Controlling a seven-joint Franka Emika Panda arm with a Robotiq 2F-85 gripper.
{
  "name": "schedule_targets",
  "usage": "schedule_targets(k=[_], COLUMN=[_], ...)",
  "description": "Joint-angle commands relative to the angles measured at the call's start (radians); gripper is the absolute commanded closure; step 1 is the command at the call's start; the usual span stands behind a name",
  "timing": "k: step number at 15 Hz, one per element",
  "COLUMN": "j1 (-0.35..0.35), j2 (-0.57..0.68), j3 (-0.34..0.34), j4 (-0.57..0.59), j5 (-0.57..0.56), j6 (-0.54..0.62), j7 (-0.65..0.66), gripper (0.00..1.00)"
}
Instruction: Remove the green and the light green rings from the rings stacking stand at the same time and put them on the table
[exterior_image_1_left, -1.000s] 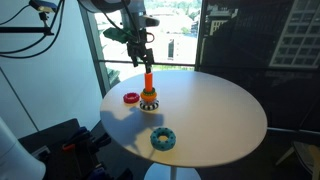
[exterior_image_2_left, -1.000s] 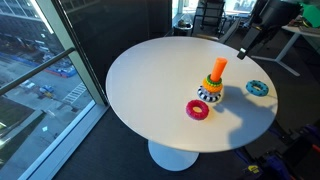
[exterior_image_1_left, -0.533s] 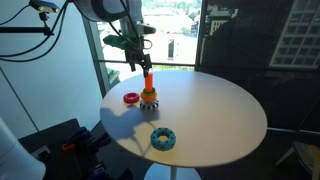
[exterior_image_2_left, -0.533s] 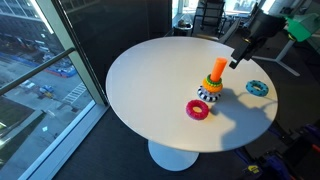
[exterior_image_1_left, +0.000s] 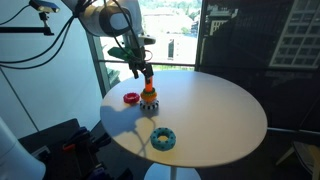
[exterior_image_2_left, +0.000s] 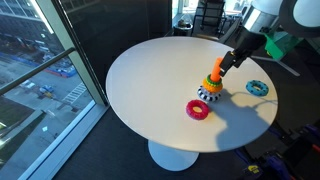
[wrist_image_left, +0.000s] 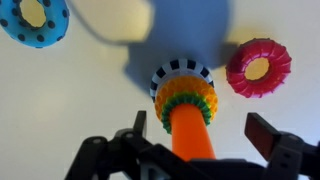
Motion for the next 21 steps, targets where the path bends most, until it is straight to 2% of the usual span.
schedule_targets(k=[1,21], j1=[0.003,0.018], j2=[0.045,0.145], j3=[-0.001,-0.02], j4=[0.01,0.018], j5=[-0.024,-0.029], j6=[0.038,0.148], j7=[0.061,0.211], gripper=[0.0,0.0])
